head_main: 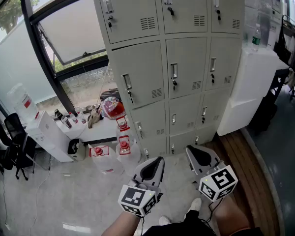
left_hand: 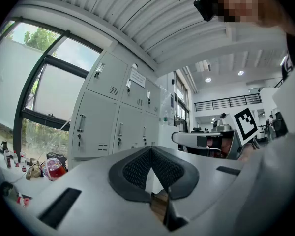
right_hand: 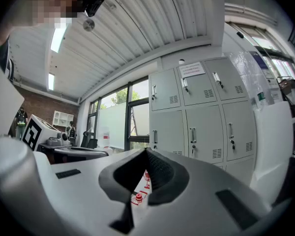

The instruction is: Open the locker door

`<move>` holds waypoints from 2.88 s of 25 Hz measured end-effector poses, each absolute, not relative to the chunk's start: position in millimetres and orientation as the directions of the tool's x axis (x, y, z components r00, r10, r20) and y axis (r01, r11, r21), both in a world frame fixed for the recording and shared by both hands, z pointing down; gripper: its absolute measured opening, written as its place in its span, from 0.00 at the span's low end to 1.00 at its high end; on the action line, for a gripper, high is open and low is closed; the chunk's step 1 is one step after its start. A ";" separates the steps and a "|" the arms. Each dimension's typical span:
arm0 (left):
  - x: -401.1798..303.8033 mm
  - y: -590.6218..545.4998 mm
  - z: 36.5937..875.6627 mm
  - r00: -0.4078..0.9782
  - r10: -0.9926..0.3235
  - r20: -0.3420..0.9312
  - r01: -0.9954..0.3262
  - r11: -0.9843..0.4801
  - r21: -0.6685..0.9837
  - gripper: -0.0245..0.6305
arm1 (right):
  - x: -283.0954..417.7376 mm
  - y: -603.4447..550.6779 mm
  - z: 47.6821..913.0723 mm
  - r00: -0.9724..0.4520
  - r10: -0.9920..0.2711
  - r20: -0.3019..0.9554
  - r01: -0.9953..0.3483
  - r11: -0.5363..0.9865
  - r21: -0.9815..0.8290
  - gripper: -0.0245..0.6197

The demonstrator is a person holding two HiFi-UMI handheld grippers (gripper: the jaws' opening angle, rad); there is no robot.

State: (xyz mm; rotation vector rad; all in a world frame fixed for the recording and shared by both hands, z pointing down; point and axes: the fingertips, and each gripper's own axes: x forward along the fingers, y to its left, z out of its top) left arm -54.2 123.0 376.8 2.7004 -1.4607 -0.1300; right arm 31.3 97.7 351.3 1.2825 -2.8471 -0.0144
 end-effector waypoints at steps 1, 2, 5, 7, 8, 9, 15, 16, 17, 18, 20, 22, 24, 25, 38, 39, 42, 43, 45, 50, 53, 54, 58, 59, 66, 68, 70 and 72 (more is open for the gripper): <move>-54.3 123.0 376.5 0.545 -0.837 -0.042 -0.832 -0.546 0.100 0.06 | 31.1 97.7 351.2 -0.663 -0.748 0.014 -0.748 0.663 0.017 0.12; -54.4 122.9 376.2 0.545 -0.837 -0.041 -0.831 -0.546 0.100 0.06 | 31.0 97.5 351.2 -0.663 -0.748 0.015 -0.748 0.664 0.018 0.12; -55.1 122.1 376.3 0.545 -0.837 -0.042 -0.832 -0.547 0.098 0.06 | 30.3 96.6 352.1 -0.664 -0.747 0.018 -0.747 0.664 0.019 0.12; -56.2 122.4 376.8 0.545 -0.837 -0.043 -0.832 -0.547 0.097 0.06 | 29.0 96.8 353.2 -0.666 -0.746 0.018 -0.746 0.666 0.019 0.12; -56.7 122.8 376.6 0.546 -0.837 -0.044 -0.831 -0.547 0.096 0.06 | 28.3 97.1 353.3 -0.667 -0.745 0.016 -0.745 0.667 0.018 0.12; -57.2 123.2 376.3 0.546 -0.837 -0.044 -0.831 -0.547 0.096 0.06 | 27.6 97.3 353.1 -0.669 -0.743 0.013 -0.743 0.669 0.015 0.12; -62.3 125.0 376.2 0.546 -0.836 -0.042 -0.831 -0.548 0.096 0.06 | 20.9 95.0 353.1 -0.672 -0.741 0.014 -0.741 0.672 0.016 0.12; -63.8 125.3 376.5 0.547 -0.836 -0.042 -0.831 -0.548 0.095 0.06 | 19.2 94.5 353.1 -0.672 -0.740 0.015 -0.740 0.672 0.018 0.12; -65.4 125.5 376.8 0.547 -0.836 -0.041 -0.831 -0.548 0.094 0.06 | 17.4 94.0 353.1 -0.673 -0.740 0.016 -0.740 0.673 0.020 0.12; -67.0 125.6 377.3 0.548 -0.835 -0.040 -0.831 -0.549 0.092 0.06 | 15.7 93.4 353.2 -0.673 -0.740 0.017 -0.739 0.673 0.021 0.12; -70.2 125.1 378.7 0.549 -0.835 -0.038 -0.831 -0.550 0.088 0.06 | 12.1 91.9 353.7 -0.674 -0.738 0.018 -0.738 0.675 0.020 0.12; -73.2 123.6 379.7 0.544 -0.838 -0.038 -0.833 -0.545 0.094 0.06 | 8.9 89.7 354.6 -0.677 -0.735 0.021 -0.735 0.678 0.019 0.12; -74.8 121.2 380.7 0.541 -0.840 -0.037 -0.835 -0.541 0.101 0.06 | 6.8 86.3 356.0 -0.681 -0.731 0.027 -0.731 0.682 0.018 0.12; -75.1 119.2 380.9 0.539 -0.841 -0.037 -0.836 -0.540 0.103 0.06 | 6.2 83.7 356.5 -0.684 -0.729 0.029 -0.729 0.685 0.018 0.12; -71.7 55.9 382.3 0.496 -0.868 -0.021 -0.862 -0.495 0.111 0.06 | 8.6 4.0 355.7 -0.713 -0.700 0.033 -0.700 0.714 0.005 0.12; -71.0 49.3 383.0 0.492 -0.871 -0.019 -0.864 -0.490 0.112 0.06 | 8.9 -3.7 355.9 -0.716 -0.697 0.033 -0.697 0.717 0.004 0.12; -66.4 29.1 384.7 0.483 -0.876 -0.012 -0.869 -0.481 0.113 0.06 | 11.1 -26.2 356.1 -0.725 -0.688 0.033 -0.689 0.725 -0.001 0.12; -64.4 22.0 384.8 0.481 -0.877 -0.011 -0.870 -0.479 0.113 0.06 | 12.2 -33.8 355.8 -0.727 -0.686 0.032 -0.686 0.727 -0.002 0.12; -60.3 7.8 385.0 0.478 -0.878 -0.008 -0.872 -0.476 0.113 0.06 | 14.1 -49.0 355.5 -0.731 -0.681 0.032 -0.682 0.732 -0.004 0.12; -50.6 -25.0 388.1 0.470 -0.883 0.000 -0.877 -0.467 0.117 0.06 | 20.7 -84.7 358.0 -0.740 -0.671 0.037 -0.672 0.740 -0.009 0.12; -44.2 -43.9 389.6 0.467 -0.884 0.008 -0.878 -0.463 0.121 0.06 | 23.9 -105.5 357.1 -0.747 -0.664 0.037 -0.665 0.747 -0.012 0.12; -42.2 -50.5 390.4 0.467 -0.884 0.012 -0.878 -0.462 0.123 0.06 | 24.8 -112.9 356.6 -0.748 -0.662 0.036 -0.663 0.749 -0.012 0.12; -32.6 -78.8 392.7 0.468 -0.884 0.023 -0.879 -0.462 0.121 0.06 | 30.1 -144.8 356.5 -0.752 -0.658 0.031 -0.659 0.752 -0.021 0.12; -30.2 -85.4 393.4 0.467 -0.884 0.026 -0.879 -0.462 0.119 0.06 | 31.4 -152.2 357.0 -0.754 -0.657 0.029 -0.657 0.753 -0.023 0.12; -14.8 -122.9 392.3 0.465 -0.884 0.034 -0.882 -0.460 0.105 0.06 | 39.7 -197.3 358.9 -0.759 -0.651 0.023 -0.652 0.758 -0.029 0.12; -11.6 -131.7 390.7 0.468 -0.883 0.031 -0.881 -0.463 0.099 0.06 | 40.0 -208.9 357.6 -0.757 -0.653 0.019 -0.653 0.757 -0.028 0.12; -7.6 -138.8 390.0 0.473 -0.880 0.029 -0.878 -0.469 0.091 0.06 | 40.2 -219.0 356.7 -0.757 -0.653 0.017 -0.653 0.756 -0.034 0.12; -3.8 -144.9 388.6 0.478 -0.878 0.025 -0.876 -0.475 0.085 0.06 | 40.8 -227.8 356.2 -0.757 -0.653 0.018 -0.653 0.756 -0.044 0.12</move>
